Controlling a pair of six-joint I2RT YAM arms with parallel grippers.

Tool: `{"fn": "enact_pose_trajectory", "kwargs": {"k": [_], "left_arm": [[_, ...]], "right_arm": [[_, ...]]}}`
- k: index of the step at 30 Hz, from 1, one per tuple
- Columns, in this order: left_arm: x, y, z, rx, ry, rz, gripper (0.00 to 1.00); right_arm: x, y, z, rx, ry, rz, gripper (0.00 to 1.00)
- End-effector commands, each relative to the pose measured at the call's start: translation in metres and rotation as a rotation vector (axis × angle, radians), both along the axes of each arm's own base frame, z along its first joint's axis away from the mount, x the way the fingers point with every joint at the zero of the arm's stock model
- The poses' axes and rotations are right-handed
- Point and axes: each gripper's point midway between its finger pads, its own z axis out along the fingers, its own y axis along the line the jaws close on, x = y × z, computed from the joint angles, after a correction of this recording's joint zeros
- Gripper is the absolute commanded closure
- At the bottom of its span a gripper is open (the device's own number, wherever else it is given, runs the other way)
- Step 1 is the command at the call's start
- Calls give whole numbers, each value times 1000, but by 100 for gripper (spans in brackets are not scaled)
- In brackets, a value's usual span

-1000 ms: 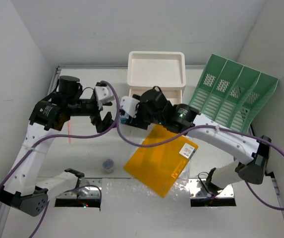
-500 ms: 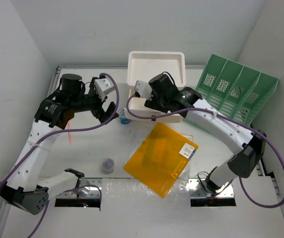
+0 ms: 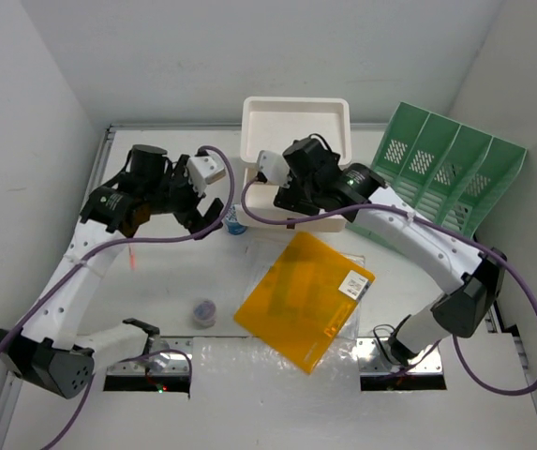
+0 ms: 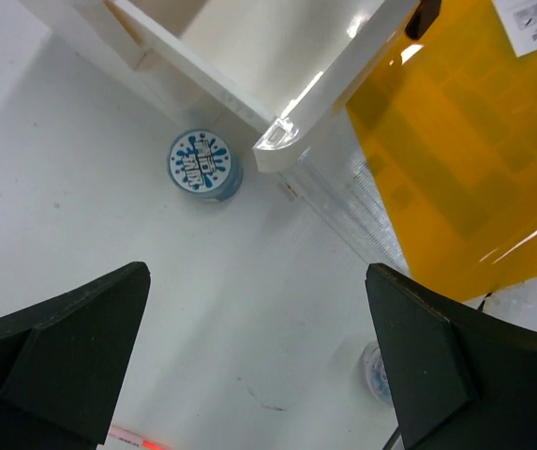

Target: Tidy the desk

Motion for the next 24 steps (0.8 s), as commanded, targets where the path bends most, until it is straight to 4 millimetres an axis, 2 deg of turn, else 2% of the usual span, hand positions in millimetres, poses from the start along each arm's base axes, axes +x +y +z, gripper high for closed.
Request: {"fn": "enact_pose_trajectory", "kwargs": {"k": [1, 4, 5, 7, 8, 9, 10, 12, 14, 15, 16, 17, 18, 19, 23, 24], "left_arm": [[10, 7, -21, 41, 26, 19, 0], [23, 15, -34, 25, 22, 43, 0], [31, 24, -37, 25, 11, 66, 0], [49, 29, -48, 30, -7, 73, 1], [55, 35, -63, 69, -12, 86, 1], [60, 34, -69, 80, -30, 70, 1], [70, 32, -76, 86, -60, 46, 1], [68, 19, -89, 65, -95, -75, 0], [78, 6, -84, 22, -207, -144, 0], [76, 5, -96, 21, -215, -155, 0], [91, 2, -90, 16, -303, -158, 0], [96, 4, -96, 29, -327, -152, 0], [98, 4, -104, 38, -334, -160, 0], [103, 2, -114, 46, -322, -175, 0], [114, -11, -131, 27, -294, -270, 0], [116, -13, -142, 24, -267, -285, 0]], "right_arm": [[3, -3, 48, 103, -117, -23, 4], [-1, -4, 60, 166, -146, -33, 4], [-3, -3, 62, 185, -150, -27, 4], [-7, -2, 66, 229, -158, -26, 4], [-10, -3, 76, 278, -177, -27, 4], [-13, -1, 78, 301, -180, -19, 4], [-15, 3, 76, 328, -172, 4, 4], [-24, 4, 83, 378, -179, 27, 4], [-28, 8, 77, 409, -168, 56, 4], [-32, 6, 82, 430, -183, 61, 4], [-33, 6, 78, 439, -183, 64, 4], [-35, 6, 77, 445, -184, 68, 4], [-38, 3, 81, 459, -195, 71, 4], [-40, 3, 76, 458, -189, 76, 4], [-45, 5, 75, 486, -189, 98, 4], [-46, 5, 75, 492, -190, 101, 4]]}}
